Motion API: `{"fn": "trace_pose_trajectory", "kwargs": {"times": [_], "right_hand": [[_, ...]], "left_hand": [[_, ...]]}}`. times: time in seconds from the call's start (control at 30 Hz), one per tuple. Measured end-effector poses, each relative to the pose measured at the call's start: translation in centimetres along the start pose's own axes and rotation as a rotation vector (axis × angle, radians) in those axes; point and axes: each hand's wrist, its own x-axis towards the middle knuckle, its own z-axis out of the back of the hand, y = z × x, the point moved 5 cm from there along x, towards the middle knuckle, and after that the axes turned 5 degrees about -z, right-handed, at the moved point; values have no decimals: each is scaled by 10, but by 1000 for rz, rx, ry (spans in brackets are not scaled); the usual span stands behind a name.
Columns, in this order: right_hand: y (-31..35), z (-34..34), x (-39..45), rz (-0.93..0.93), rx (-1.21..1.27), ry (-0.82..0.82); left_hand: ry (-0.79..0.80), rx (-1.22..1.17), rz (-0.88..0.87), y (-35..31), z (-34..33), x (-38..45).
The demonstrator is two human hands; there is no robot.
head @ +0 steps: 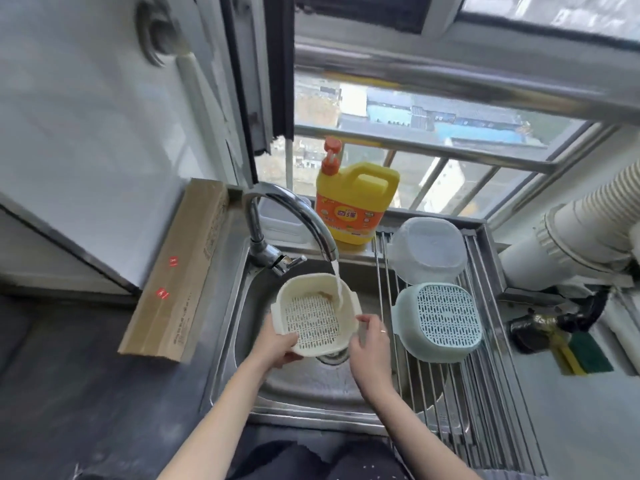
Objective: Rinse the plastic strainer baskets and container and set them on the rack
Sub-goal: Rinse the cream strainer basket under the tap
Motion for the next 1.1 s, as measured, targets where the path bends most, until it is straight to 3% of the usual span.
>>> {"fn": "trace_pose_trajectory", "kwargs": {"times": [0.1, 0.33, 0.43, 0.63, 0.8, 0.87, 0.93, 1.0, 1.1], "right_hand": [[9, 4, 8, -38, 73, 5], [37, -8, 28, 9, -116, 45], [55, -8, 37, 111, -289, 8], [99, -7, 48, 429, -730, -64], [129, -18, 48, 551, -958, 22], [136, -9, 55, 469, -885, -5], [138, 0, 59, 411, -874, -11], [138, 5, 57, 422, -867, -13], [130, 2, 49, 400, -785, 29]], "left_hand": [[-23, -50, -13, -8, 6, -12], [-39, 26, 35, -26, 14, -21], [-5, -21, 80, -32, 18, -19], [71, 155, 34, -42, 25, -10], [77, 408, -94, -61, 18, -5], [-29, 339, -127, -63, 24, -1], [-99, 113, -126, -62, 30, 4], [-99, -46, -75, -59, 32, 6], [-60, -71, 86, -40, 29, 9]]}}
